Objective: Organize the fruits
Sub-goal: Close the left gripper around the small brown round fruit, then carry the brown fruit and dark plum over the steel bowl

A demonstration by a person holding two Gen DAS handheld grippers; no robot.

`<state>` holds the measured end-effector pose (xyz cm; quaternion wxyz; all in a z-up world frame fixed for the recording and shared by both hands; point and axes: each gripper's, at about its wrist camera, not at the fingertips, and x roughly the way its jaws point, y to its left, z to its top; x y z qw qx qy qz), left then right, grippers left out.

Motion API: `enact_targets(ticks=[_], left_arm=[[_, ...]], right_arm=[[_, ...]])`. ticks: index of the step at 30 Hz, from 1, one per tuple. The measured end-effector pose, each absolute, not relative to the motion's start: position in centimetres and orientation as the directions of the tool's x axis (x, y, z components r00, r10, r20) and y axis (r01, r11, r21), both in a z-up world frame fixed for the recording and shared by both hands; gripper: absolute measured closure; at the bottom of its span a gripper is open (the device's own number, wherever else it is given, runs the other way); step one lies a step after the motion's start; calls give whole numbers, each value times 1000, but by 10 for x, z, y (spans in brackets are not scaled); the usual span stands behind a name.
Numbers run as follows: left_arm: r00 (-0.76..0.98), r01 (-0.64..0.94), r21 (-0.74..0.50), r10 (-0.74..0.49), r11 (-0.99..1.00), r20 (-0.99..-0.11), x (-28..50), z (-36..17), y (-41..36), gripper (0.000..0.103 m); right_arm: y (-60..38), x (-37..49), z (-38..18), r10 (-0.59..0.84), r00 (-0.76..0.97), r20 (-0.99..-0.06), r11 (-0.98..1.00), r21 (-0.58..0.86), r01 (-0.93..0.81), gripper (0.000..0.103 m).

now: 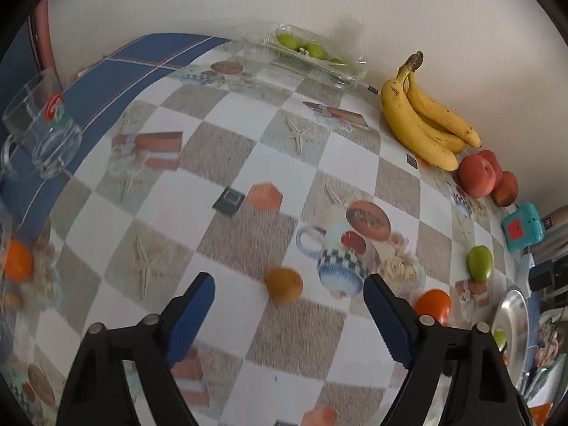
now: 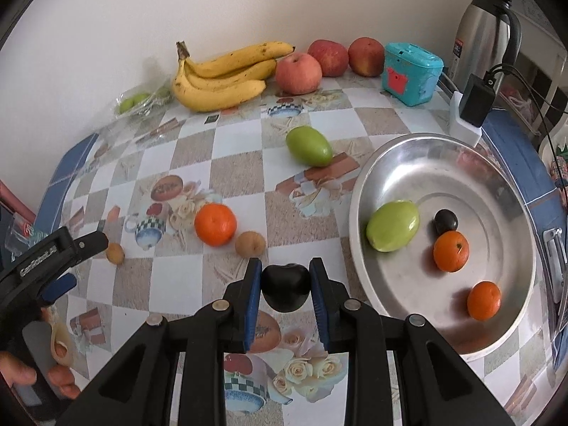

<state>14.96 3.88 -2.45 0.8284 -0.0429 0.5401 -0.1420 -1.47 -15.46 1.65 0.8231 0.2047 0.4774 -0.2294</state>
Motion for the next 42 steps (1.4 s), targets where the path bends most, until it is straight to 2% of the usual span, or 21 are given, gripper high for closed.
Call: enact_targets(ticks=[1,3,8,10,13,17,42], left_arm=[[374,196,-218,-278,956,-885,151,-26,38,20],[366,199,-197,-260,960,-894,154,-32,37,34],[343,197,-207,-265,958,-901,156,-41,36,50],[339,187,-200,-254,962,-906,155,-43,36,51],[334,190,-198,-253,962,-908,154,-45,35,59],[323,179,-204,-253,962,-912,153,-49,34,74],[365,205,-151,-218,967,-905,125,-16,11,75]], right_arm=[[-155,-15,16,-181,440,-880,811,120,572,75],[-156,-15,16,-181,442,-878,813,119,570,75],[-158,-15,17,-167,451,-877,812,138,568,75],[-158,-15,17,-165,452,-877,811,140,568,75],[-160,-16,18,-172,451,-876,808,137,574,75],[-160,-17,20,-175,452,-874,808,135,574,75],[-177,-25,19,-155,451,-879,790,163,591,75]])
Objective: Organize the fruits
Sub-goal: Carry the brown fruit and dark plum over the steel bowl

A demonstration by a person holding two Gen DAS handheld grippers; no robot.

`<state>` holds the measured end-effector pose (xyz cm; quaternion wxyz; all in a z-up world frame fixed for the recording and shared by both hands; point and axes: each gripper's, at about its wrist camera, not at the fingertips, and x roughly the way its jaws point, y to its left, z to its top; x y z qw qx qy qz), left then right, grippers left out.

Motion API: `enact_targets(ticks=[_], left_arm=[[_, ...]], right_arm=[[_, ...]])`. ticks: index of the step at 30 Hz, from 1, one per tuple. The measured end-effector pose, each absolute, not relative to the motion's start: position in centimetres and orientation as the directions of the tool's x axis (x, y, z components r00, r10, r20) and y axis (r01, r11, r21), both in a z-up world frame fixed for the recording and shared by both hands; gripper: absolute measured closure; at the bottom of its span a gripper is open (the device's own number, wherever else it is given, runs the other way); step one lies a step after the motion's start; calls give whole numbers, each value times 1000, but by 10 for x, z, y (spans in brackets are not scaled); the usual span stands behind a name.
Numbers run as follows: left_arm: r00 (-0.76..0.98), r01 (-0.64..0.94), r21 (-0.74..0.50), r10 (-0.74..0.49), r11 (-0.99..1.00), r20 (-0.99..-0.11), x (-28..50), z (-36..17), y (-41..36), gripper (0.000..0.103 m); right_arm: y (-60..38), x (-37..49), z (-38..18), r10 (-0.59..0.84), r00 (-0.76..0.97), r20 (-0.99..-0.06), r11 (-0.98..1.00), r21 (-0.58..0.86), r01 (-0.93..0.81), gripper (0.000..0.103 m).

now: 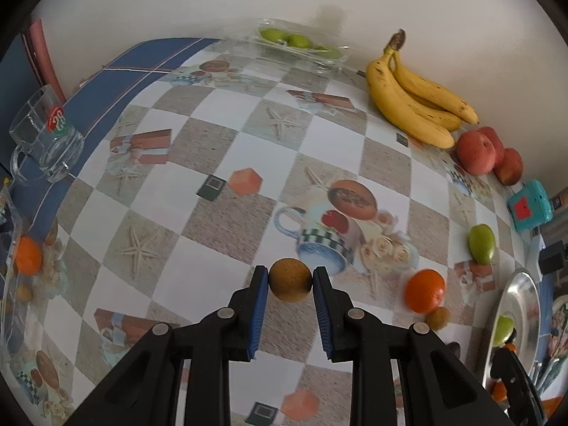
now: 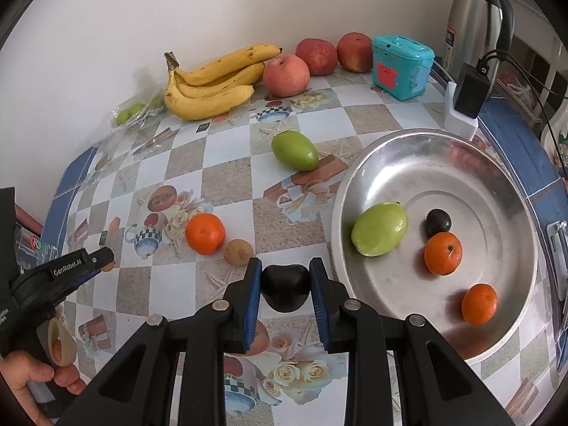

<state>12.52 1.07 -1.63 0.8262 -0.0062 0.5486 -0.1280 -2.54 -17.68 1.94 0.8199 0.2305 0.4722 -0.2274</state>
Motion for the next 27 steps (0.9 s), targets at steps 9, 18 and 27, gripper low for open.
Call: enact_targets(ticks=[9,18,27], left_arm=[[373,263,-137,-232,955,-898,106,-4,-16,75],[375,349,-144,-279,926,-884,80,12,-55,75],[365,452,-138,-324,881,-873,49,24,-99,75]], right_arm=[[-198,-40,23,-164,457,-874,760,184,624,75],[-229,-65,24,-188,456,-870,716,196,670,75],[-257,-92,27,-222,444,-868,672,194,715,75]])
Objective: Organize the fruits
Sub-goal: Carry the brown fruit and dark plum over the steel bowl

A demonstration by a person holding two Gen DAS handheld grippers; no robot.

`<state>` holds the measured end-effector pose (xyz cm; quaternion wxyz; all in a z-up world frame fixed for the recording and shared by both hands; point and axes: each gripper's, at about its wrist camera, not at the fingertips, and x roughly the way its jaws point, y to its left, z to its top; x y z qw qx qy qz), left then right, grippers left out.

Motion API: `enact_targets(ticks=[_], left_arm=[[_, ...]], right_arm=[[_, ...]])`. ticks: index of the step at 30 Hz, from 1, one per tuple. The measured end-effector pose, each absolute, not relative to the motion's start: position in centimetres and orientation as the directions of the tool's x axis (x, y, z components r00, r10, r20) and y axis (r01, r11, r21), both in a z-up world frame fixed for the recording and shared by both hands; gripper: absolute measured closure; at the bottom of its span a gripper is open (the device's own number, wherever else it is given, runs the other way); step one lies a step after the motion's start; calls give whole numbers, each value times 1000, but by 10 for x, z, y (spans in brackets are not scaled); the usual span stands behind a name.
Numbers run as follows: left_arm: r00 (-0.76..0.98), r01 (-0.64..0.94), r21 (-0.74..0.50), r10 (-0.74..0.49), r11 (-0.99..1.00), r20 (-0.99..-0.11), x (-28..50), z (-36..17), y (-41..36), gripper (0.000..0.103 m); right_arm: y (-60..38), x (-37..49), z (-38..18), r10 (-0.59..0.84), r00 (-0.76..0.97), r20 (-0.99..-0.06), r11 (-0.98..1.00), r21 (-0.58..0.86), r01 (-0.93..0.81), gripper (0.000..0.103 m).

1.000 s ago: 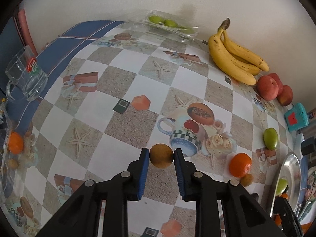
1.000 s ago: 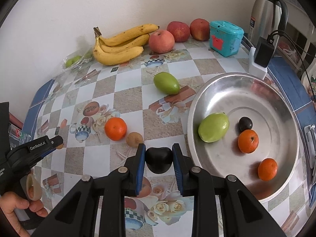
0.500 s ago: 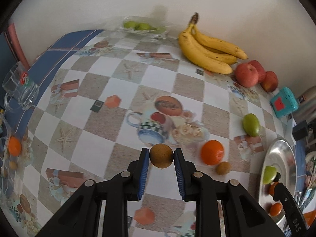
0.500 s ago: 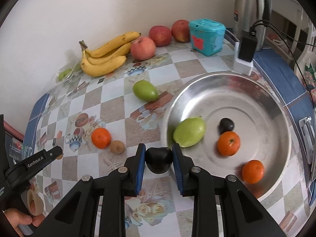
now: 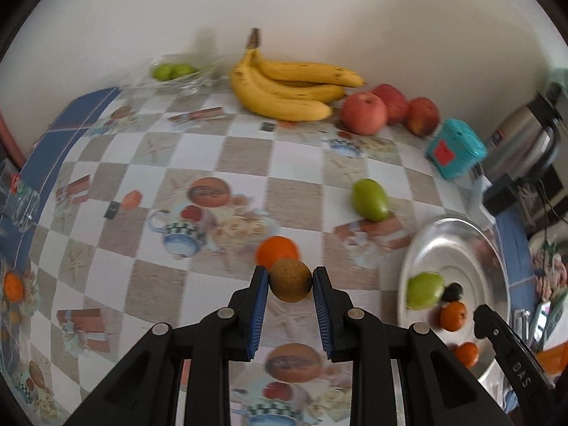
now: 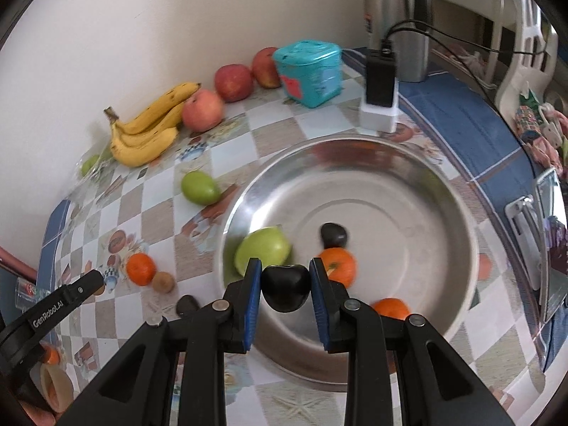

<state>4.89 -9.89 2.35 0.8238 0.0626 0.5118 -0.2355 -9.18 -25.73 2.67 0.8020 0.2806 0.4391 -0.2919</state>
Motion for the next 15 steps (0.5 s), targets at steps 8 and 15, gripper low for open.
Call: enact_targets(ticks=[8,15], left_arm=[[344,542,-141,-372,828,-862,19,34,-134,75],[311,630,-136,-410,764,-858,-12,40,-167,75]], right_arm=[[-281,-113,28,-255,430,-866,632,188,752,75],[-303,-133,25,-286,401,-870,575,178,798,75]])
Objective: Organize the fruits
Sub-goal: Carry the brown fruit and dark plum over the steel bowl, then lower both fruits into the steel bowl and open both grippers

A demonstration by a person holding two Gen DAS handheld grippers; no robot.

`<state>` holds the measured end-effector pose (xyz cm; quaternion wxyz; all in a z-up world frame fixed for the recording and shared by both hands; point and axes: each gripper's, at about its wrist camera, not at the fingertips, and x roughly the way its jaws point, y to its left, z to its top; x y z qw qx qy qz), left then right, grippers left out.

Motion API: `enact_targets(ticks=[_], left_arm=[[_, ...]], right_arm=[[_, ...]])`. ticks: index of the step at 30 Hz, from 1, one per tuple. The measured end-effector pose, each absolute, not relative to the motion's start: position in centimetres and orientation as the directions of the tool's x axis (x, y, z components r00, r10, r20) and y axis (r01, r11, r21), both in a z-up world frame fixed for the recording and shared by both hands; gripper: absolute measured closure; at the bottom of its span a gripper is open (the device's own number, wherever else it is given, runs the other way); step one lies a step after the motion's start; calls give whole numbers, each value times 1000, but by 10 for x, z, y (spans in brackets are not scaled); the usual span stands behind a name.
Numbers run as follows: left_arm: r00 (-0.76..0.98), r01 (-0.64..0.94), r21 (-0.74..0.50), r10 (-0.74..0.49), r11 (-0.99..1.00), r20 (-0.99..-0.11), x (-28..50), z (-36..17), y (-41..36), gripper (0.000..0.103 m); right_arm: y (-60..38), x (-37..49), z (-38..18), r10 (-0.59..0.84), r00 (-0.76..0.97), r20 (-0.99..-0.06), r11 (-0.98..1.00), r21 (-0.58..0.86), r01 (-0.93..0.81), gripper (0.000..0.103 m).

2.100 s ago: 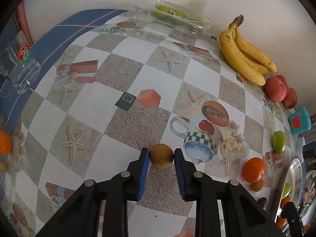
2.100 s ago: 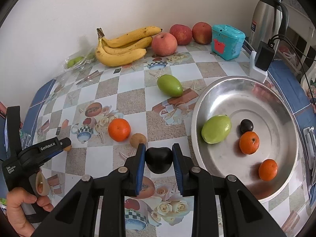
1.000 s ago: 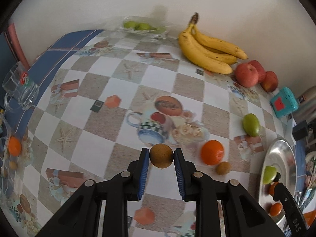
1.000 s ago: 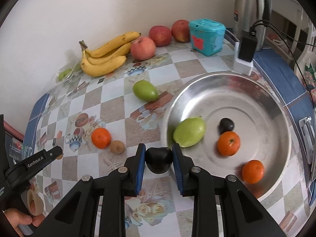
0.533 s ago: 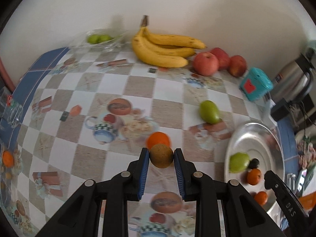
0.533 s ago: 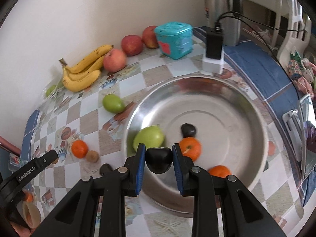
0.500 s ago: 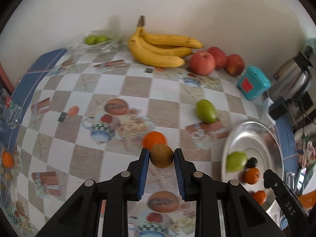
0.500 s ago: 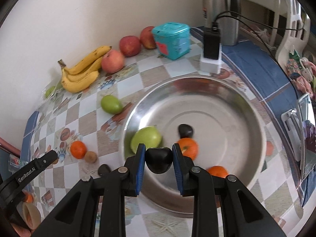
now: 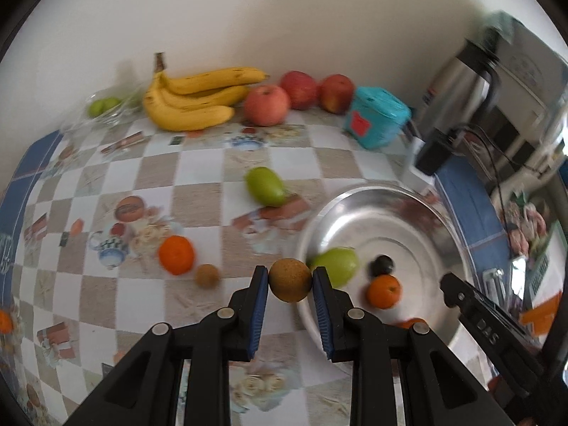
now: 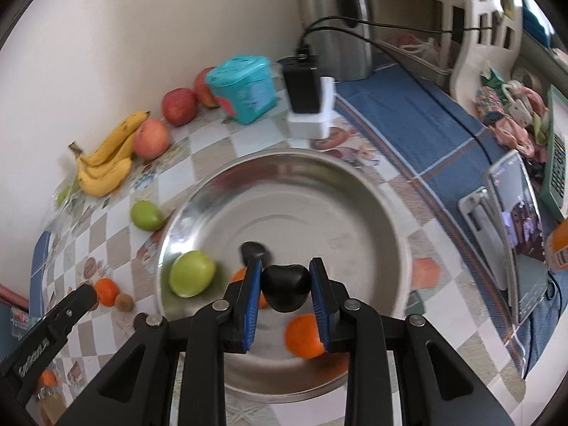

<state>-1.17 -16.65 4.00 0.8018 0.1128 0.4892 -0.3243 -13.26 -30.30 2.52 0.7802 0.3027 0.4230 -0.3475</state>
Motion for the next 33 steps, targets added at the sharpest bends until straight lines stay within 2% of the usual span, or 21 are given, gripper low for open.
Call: enact_targets(ticks=[11,33], left_arm=[[270,727,-69,-376,684,-886,-49,18,-204,75],[258,743,-28,-325,669,-910,-55,-7,-214,75]], right_arm=[[-321,-146,16,-282,369,-885,519,183,835,74],[-323,-141,-6,-264,328,-907,515,154,843,74]])
